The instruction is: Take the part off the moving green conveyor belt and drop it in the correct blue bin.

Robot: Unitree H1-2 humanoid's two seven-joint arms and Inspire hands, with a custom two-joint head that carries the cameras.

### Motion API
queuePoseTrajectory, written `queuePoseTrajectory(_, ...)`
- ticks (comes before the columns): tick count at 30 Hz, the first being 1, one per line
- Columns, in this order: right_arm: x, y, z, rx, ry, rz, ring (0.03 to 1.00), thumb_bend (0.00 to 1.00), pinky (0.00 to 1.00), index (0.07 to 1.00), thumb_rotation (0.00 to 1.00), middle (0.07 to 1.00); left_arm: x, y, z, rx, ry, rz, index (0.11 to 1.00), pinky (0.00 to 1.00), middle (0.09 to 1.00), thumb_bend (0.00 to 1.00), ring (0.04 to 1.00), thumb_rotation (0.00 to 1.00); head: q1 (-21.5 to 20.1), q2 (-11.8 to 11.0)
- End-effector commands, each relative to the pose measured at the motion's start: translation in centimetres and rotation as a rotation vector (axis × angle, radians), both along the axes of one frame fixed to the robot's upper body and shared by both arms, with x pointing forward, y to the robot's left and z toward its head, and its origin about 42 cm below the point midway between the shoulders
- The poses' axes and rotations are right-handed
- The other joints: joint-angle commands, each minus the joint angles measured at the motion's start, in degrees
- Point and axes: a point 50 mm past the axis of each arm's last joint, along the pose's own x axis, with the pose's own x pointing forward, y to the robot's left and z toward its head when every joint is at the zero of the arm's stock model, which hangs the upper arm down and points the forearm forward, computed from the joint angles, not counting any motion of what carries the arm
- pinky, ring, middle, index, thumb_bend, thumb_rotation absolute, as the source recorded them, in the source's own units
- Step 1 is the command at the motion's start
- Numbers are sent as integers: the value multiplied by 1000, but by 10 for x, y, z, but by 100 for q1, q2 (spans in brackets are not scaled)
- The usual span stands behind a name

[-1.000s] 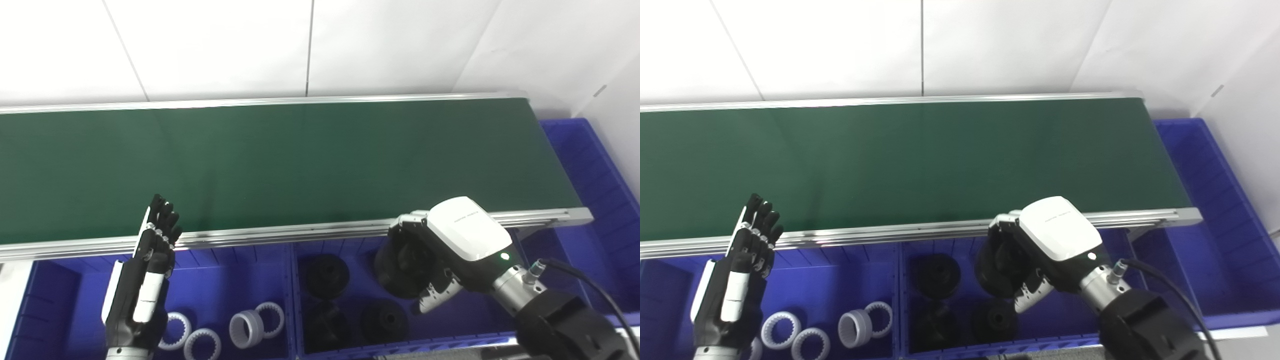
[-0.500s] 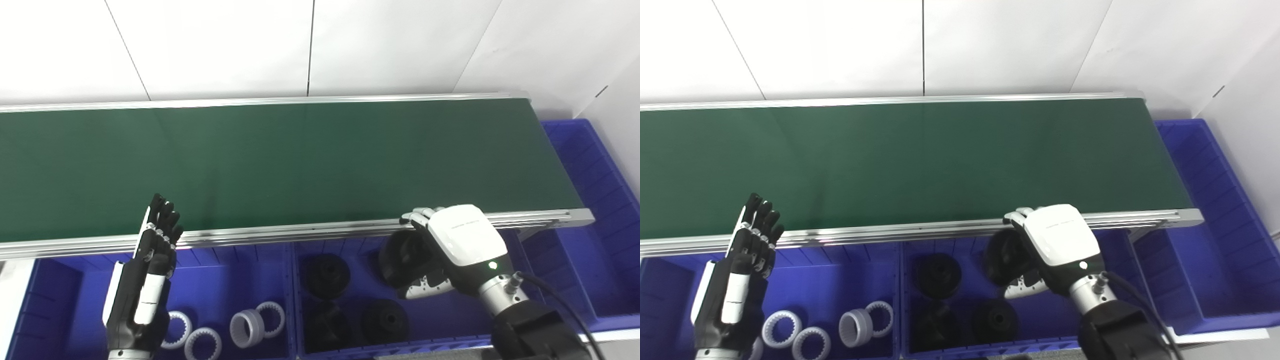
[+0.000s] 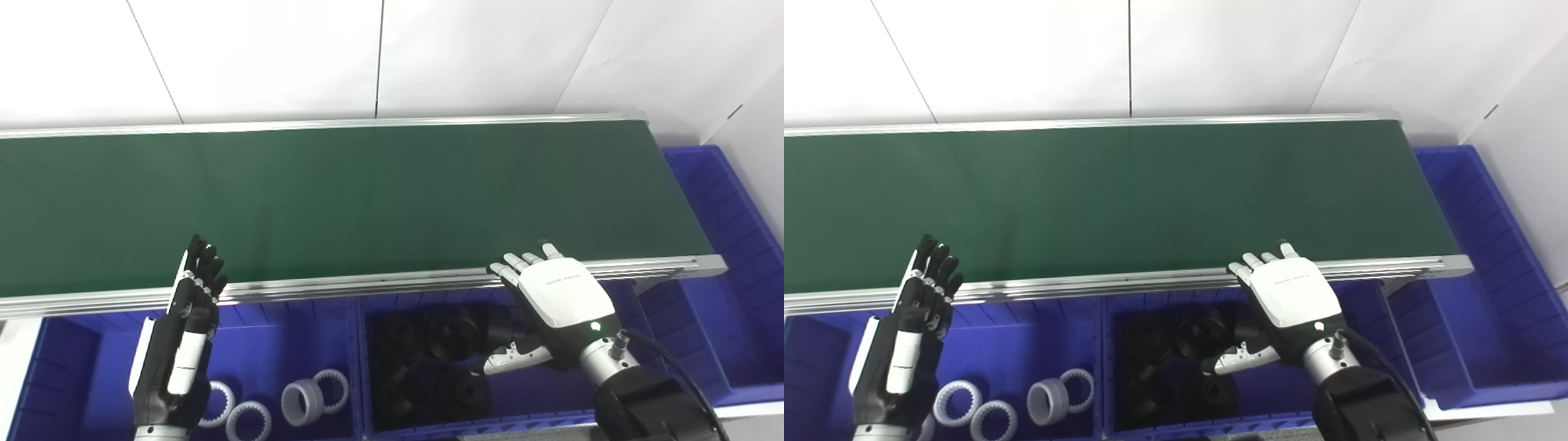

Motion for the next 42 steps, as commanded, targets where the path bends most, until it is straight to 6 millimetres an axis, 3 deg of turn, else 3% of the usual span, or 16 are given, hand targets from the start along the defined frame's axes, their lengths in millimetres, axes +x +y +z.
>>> queuePoseTrajectory(1,-6,4,14,79,-80,21,880,1000,912,874,831,907,-2,-4,8,-1,-38,-2,1000,1000,1000,654,994,799,59,-13)
queuePoseTrajectory(4,-15,7,17,319,-145,-18,817,1000,772,833,811,853,-4,-9,8,7,-38,6,1000,1000,998,663,990,810,457,-66)
queuePoseTrajectory(7,-28,18,13,643,-213,-84,791,865,682,811,848,825,-7,-14,7,32,-46,15,1000,987,982,667,968,824,722,-112)
queuePoseTrajectory(10,-45,34,-1,1055,-262,-205,783,823,681,808,844,819,-8,-20,5,43,-62,25,1000,985,980,663,966,831,1156,-214)
queuePoseTrajectory(12,-55,48,-13,1309,-287,-321,797,765,706,837,895,831,-9,-23,4,45,-75,36,1000,981,976,643,964,819,1396,-269)
queuePoseTrajectory(16,-59,70,-45,1637,-345,-556,846,770,811,879,900,877,-10,-25,4,75,-86,65,1000,984,990,632,973,836,1659,-337)
queuePoseTrajectory(22,-52,62,-83,1662,-422,-578,849,735,828,874,908,878,-9,-22,1,109,-105,99,1000,993,999,628,984,837,1777,-490)
queuePoseTrajectory(24,-51,60,-89,1648,-434,-567,860,711,845,890,897,888,-9,-20,1,117,-121,98,1000,983,1000,586,991,787,1793,-528)
queuePoseTrajectory(33,-52,58,-104,1530,-442,-527,920,691,895,950,962,962,-17,-19,-6,182,-160,113,1000,955,994,524,979,707,1875,-680)
queuePoseTrajectory(42,-56,54,-107,1505,-439,-503,917,710,896,948,974,956,-25,-23,-9,196,-174,108,1000,957,1000,471,985,693,2031,-769)
